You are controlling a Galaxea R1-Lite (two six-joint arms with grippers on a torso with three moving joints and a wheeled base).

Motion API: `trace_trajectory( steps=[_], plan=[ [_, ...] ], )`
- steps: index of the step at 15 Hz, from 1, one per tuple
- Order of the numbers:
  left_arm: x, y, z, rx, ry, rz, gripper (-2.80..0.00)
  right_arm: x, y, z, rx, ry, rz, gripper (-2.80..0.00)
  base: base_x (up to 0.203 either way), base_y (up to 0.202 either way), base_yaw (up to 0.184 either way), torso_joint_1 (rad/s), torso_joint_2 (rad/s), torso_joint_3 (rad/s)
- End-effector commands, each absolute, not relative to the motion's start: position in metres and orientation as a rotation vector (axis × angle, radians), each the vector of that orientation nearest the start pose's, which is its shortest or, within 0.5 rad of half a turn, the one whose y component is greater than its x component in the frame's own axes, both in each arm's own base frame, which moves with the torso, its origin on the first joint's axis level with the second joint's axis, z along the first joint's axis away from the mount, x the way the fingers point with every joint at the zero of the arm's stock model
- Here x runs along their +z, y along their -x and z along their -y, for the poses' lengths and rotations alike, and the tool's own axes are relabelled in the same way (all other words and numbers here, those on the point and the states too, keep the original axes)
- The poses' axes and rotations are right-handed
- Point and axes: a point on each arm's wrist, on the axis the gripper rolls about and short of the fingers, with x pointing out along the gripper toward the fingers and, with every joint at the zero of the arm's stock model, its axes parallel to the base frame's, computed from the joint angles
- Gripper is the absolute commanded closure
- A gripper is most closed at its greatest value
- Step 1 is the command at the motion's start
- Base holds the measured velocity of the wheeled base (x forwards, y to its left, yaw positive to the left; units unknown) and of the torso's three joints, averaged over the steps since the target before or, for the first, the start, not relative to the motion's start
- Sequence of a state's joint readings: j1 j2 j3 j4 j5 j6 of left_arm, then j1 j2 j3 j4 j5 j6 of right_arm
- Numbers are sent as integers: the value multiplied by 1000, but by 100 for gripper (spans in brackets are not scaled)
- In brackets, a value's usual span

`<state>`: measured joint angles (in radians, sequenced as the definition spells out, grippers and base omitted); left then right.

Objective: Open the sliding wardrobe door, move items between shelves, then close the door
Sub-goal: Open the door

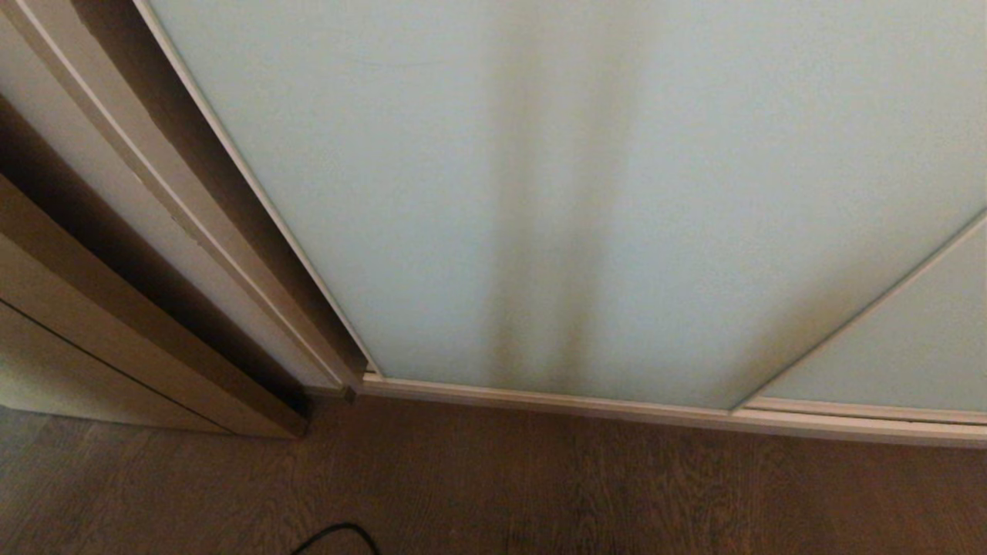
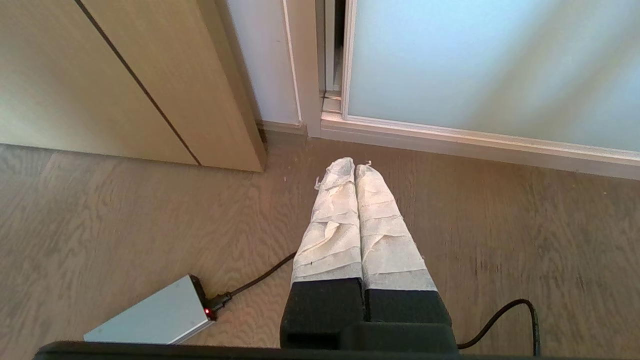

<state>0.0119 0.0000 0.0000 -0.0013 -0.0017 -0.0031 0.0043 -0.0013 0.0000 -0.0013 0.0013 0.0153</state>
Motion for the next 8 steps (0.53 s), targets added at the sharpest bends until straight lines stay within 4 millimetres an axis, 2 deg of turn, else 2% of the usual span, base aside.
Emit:
trace_trajectory(
  steps=[1, 8],
  plan=[
    [76, 23, 0, 11, 3, 0, 0, 76, 23, 0, 6, -17, 6, 0, 0, 0, 0, 0, 0, 0],
    [76, 23, 0, 11, 3, 0, 0, 76, 23, 0, 6, -15, 6, 0, 0, 0, 0, 0, 0, 0]
  ],
)
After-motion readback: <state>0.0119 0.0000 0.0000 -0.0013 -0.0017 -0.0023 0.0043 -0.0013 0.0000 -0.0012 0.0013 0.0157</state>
